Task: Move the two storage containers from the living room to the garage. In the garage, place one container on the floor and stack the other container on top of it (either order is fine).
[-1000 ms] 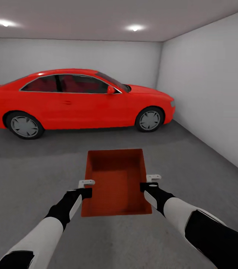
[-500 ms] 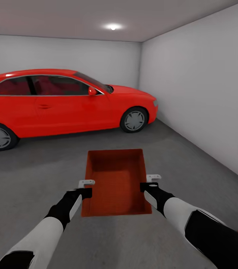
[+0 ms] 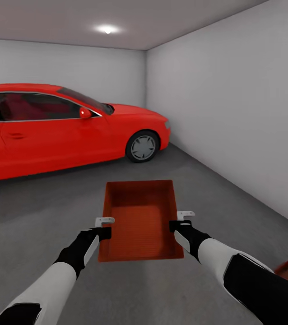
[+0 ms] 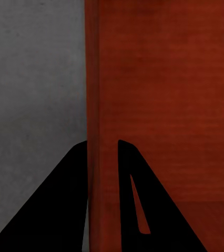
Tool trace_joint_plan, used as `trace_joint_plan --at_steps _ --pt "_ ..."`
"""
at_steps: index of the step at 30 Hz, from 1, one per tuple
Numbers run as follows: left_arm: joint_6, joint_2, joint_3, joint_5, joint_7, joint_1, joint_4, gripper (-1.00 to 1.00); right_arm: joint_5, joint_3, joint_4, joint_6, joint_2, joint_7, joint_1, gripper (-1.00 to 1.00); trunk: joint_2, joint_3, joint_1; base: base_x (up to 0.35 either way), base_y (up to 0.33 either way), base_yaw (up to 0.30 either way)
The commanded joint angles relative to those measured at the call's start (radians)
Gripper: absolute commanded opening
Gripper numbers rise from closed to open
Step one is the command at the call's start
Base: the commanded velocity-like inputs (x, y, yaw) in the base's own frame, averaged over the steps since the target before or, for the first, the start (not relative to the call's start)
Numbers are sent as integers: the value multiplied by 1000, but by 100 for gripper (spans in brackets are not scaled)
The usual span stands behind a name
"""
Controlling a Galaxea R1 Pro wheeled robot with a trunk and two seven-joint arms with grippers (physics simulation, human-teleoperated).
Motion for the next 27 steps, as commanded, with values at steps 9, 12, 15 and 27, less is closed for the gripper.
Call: trace_joint_plan --at_steps 9,12,15,27 --pt "6 1 -9 8 10 0 28 -100 15 -19 -5 7 -4 -4 -2 -100 -2 -2 1 318 0 -286" --pt "6 1 -9 8 10 0 28 -100 15 -19 -5 7 -4 -4 -2 -100 -2 -2 1 318 0 -286" --pt "6 1 -9 8 10 0 28 -100 15 -19 -5 7 -4 -4 -2 -100 -2 -2 1 318 0 -286" --pt "6 1 -9 8 10 0 27 -100 16 -19 -5 7 -4 -3 -2 -100 -2 -2 1 318 0 -286"
